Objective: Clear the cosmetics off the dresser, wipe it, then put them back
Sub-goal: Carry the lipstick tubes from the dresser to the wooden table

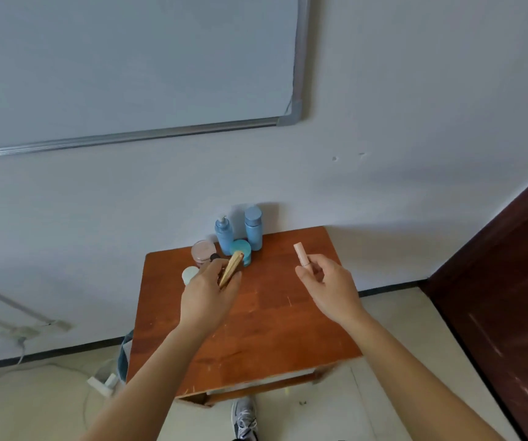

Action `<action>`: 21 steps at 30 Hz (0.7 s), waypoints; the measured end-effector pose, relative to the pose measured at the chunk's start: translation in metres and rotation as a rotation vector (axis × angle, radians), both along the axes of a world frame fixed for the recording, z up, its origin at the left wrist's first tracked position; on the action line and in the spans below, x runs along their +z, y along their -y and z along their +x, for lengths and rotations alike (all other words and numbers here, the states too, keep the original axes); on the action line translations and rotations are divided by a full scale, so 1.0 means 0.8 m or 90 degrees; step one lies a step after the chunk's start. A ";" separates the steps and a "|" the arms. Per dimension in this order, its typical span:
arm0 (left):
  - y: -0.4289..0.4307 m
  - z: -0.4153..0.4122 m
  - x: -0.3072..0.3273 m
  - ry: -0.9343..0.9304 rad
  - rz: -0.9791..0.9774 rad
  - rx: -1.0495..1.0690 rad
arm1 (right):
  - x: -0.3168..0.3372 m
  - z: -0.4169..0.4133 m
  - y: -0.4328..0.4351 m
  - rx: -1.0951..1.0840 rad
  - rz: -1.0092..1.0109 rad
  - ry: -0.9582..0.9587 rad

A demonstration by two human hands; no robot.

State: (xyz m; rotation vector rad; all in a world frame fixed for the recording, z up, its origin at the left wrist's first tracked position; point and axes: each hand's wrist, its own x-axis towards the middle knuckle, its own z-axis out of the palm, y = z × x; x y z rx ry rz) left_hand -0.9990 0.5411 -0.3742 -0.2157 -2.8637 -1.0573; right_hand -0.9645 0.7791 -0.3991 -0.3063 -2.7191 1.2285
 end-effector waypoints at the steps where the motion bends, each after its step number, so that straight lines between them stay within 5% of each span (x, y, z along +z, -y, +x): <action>1: 0.001 -0.017 -0.011 0.012 -0.020 -0.022 | -0.006 -0.014 0.001 -0.015 -0.005 0.021; 11: -0.009 -0.107 -0.133 0.282 0.013 -0.104 | -0.087 -0.095 0.018 -0.120 -0.065 0.214; 21: -0.048 -0.143 -0.217 0.489 0.045 0.175 | -0.176 -0.113 -0.002 0.000 0.011 0.414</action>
